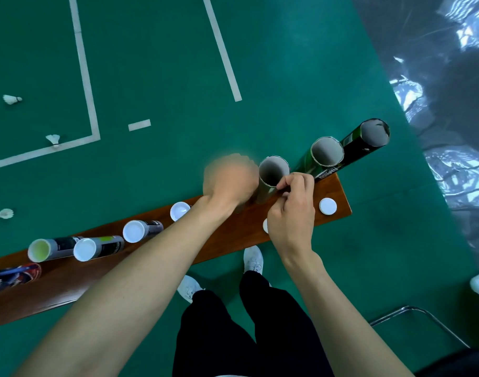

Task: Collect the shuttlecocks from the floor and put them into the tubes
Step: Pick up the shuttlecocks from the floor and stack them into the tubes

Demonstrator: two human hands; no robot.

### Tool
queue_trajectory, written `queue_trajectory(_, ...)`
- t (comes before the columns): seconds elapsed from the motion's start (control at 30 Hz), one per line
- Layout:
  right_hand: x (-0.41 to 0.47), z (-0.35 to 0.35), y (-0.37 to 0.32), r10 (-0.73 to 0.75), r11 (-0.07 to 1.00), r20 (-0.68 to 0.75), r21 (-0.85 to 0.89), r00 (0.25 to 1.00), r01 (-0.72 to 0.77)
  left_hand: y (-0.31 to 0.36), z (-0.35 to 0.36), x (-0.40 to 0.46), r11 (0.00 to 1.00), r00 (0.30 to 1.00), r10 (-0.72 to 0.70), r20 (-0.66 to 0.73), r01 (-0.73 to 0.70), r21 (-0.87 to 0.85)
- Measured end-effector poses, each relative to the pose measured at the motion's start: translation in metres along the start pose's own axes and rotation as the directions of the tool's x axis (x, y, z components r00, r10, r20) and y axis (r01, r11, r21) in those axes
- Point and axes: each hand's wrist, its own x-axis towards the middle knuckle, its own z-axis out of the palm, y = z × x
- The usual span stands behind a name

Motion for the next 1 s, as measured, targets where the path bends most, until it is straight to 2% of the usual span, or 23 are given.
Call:
queue_trajectory(0.17, 0.003, 0.003, 0.003, 0.002, 1.000, -0.002, -0.002, 1.000, -0.002, -0.004, 0.002, -0.003, 1.000, 0.999, -0.005, -0.036, 0.004, -0.010)
queue_trajectory(0.37, 0.009, 0.007, 0.011, -0.008, 0.997, 0.018, -0.079, 1.000, 0.010, -0.018, 0.000, -0.015, 0.998, 0.996, 0.054, -0.073, -0.052, 0.029)
queue_trajectory(0.8, 0.026, 0.008, 0.022, 0.071, 0.995, 0.006, -0.065, 0.997, -0.070, -0.018, 0.005, -0.017, 0.993, 0.995, 0.088, 0.036, -0.090, 0.070)
queue_trajectory(1.0, 0.027, 0.009, 0.020, 0.075, 0.994, 0.023, -0.081, 0.997, -0.073, -0.018, 0.009, -0.020, 0.994, 0.997, 0.081, -0.009, -0.080, 0.072)
